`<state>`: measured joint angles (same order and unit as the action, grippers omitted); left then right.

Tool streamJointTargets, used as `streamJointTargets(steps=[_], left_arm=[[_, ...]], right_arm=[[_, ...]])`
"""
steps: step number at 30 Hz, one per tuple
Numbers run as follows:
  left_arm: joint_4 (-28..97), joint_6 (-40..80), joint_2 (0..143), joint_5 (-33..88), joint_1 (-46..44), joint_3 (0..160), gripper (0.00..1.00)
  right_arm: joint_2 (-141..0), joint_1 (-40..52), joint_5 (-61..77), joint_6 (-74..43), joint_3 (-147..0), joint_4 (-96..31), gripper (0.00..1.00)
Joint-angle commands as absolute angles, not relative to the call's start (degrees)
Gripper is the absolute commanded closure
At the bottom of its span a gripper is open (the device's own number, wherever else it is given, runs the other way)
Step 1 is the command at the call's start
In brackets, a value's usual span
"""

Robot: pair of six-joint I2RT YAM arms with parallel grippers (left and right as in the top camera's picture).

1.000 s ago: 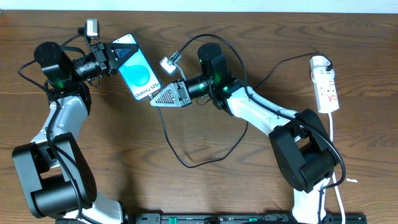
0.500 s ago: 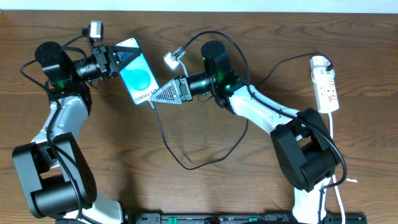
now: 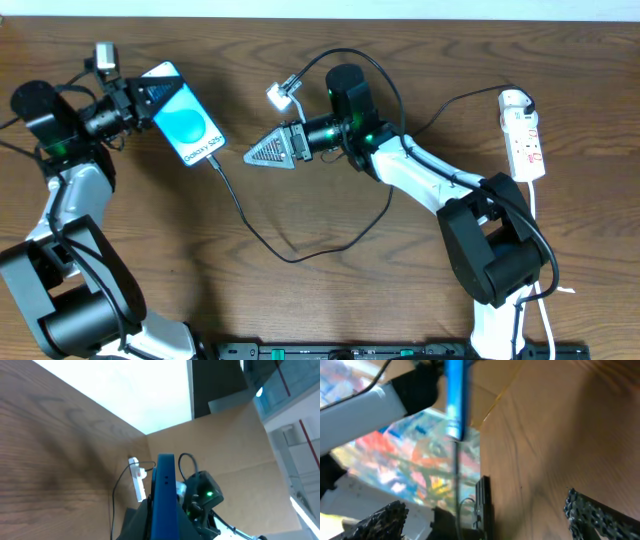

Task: Plug charger to phone and switch on socket

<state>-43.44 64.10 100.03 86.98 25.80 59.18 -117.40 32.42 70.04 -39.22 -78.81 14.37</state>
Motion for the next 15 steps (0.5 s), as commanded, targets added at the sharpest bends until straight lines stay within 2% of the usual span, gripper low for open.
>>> streamJointTargets(steps=[1,6,15], left_arm=[[-43.55,64.10,100.05,89.19,25.96,59.22,0.93],[-43.55,64.10,100.05,89.36,25.96,59.22,0.93],[-43.53,64.01,100.05,90.04,25.96,59.18,0.92]], right_arm=[[-117.69,31.55,63.13,-33.91,-79.46,8.03,0.01],[-117.69,30.74,51.51,-26.98,-79.46,-7.07,0.01],[-117.10,26.98,33.41,-25.47,-79.50,-21.82,0.01]])
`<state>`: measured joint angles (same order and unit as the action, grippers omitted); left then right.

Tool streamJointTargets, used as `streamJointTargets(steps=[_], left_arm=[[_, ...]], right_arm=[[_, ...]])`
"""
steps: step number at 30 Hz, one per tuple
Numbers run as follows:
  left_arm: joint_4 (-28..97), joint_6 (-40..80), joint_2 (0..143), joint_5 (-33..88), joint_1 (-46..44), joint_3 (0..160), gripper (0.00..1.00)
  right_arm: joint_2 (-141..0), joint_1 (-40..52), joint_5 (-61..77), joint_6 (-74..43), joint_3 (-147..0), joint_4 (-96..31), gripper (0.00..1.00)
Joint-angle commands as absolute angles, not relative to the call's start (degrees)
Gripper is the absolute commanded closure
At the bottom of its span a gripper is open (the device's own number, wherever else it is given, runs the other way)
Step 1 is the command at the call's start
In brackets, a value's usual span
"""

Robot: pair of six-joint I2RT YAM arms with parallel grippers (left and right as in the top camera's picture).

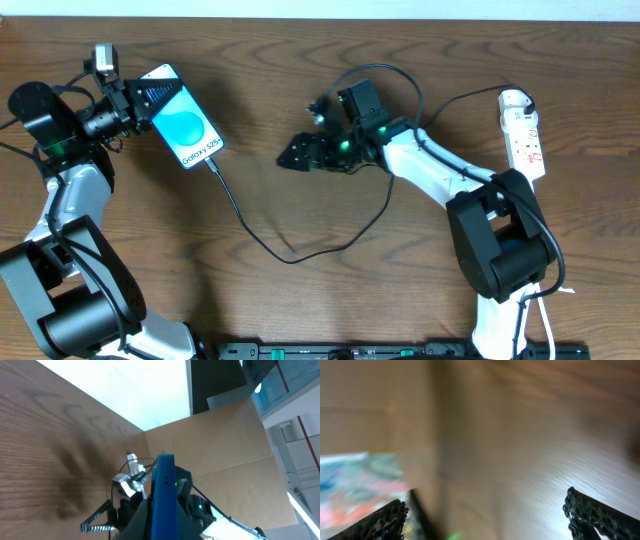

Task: Plug charger to phone and switch on socket

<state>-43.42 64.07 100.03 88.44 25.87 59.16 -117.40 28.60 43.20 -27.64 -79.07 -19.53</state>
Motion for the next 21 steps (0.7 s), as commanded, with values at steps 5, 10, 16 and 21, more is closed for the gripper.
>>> streamJointTargets(steps=[5,10,16,21], left_arm=[[-43.53,62.89,100.05,90.02,25.89,58.28,0.93],[-43.53,60.77,100.05,89.41,25.78,54.70,0.92],[-43.53,57.93,100.07,84.25,25.63,47.27,0.92],[-43.48,52.69,100.09,82.00,25.56,40.95,0.93]], right_arm=[[-113.40,24.84,23.09,-24.56,-79.50,-29.30,0.02],[-106.54,24.25,13.67,-24.58,-79.50,-32.69,0.01],[-97.43,25.02,5.06,-24.60,-79.50,-33.23,0.01],[-92.40,25.21,2.37,-24.77,-79.50,-33.28,0.01]])
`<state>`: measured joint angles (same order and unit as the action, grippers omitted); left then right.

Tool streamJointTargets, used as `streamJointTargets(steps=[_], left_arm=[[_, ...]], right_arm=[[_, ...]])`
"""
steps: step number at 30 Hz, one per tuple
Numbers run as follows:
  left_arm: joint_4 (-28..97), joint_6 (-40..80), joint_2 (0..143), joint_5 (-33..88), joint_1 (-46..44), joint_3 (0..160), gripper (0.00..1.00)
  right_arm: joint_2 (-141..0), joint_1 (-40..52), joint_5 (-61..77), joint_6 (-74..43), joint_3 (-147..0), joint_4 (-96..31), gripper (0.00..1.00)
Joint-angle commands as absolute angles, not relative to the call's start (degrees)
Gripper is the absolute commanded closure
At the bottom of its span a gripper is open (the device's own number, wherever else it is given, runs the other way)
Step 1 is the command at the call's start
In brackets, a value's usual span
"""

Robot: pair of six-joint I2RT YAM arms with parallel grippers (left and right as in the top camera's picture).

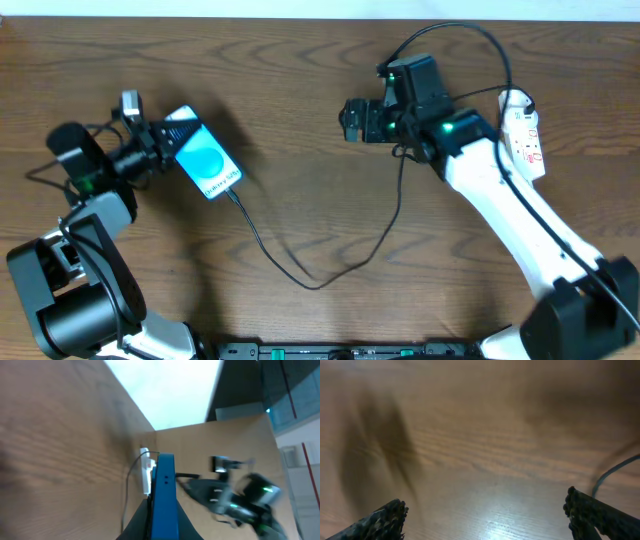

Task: Plug charger to phone and switch on socket

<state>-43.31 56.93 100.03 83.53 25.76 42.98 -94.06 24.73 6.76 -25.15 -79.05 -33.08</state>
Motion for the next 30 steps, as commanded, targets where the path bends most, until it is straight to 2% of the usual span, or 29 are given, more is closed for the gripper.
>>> streamJointTargets(steps=[1,6,13,16,24,30], left_arm=[[-43.35,51.81,100.09,81.52,25.56,39.64,0.93],[-39.29,47.40,100.09,75.42,25.52,33.52,0.93],[-19.29,35.05,100.09,60.40,25.52,30.55,0.93],[-15.42,31.90,100.09,58.46,25.52,30.55,0.93],[-8.75,30.39,100.09,49.89,25.52,30.55,0.93],[-6.44,30.39,100.09,48.34,25.52,30.55,0.93]], right_arm=[[-91.88,25.21,1.91,-24.80,-79.50,-33.30,0.01],[-91.42,25.23,0.89,-25.06,-79.48,-34.59,0.01],[-91.42,25.23,-1.85,-25.67,-79.48,-36.60,0.01],[-91.42,25.23,-1.85,-25.67,-79.48,-36.58,0.01],[-91.44,25.23,-1.83,-25.67,-79.48,-36.82,0.01],[-91.44,25.23,-1.85,-25.67,-79.48,-36.86,0.01]])
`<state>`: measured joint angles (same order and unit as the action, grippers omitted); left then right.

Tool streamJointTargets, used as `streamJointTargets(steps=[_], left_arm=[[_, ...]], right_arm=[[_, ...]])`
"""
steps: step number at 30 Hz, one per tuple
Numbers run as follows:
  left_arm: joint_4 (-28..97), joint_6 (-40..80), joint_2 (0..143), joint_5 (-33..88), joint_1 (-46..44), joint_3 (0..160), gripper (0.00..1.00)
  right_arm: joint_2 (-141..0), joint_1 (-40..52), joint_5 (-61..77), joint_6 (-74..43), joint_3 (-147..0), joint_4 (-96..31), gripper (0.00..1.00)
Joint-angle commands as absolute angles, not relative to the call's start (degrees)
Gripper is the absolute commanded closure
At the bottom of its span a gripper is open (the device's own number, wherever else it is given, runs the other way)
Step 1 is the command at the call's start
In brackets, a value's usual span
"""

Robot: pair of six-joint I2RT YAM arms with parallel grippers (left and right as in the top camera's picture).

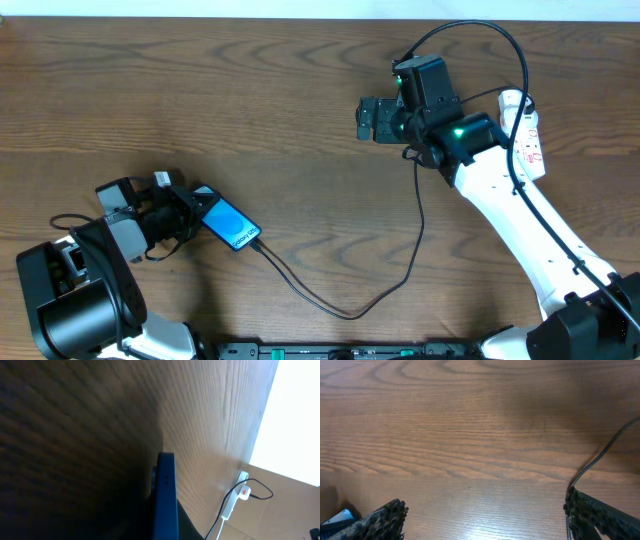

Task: Plug charger to phone and switch on socket

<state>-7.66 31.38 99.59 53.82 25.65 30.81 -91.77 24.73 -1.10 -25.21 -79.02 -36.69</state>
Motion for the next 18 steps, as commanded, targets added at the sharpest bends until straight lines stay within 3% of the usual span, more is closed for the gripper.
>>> streamJointTargets(steps=[1,18], left_arm=[[-6.46,30.41,100.09,48.34,25.52,30.55,0.92],[-6.48,30.39,100.09,43.16,25.54,30.55,0.92]], right_arm=[[-91.44,25.23,-1.85,-25.67,-79.48,-36.86,0.01],[-91.44,25.23,-1.80,-25.67,-79.48,-36.86,0.01]])
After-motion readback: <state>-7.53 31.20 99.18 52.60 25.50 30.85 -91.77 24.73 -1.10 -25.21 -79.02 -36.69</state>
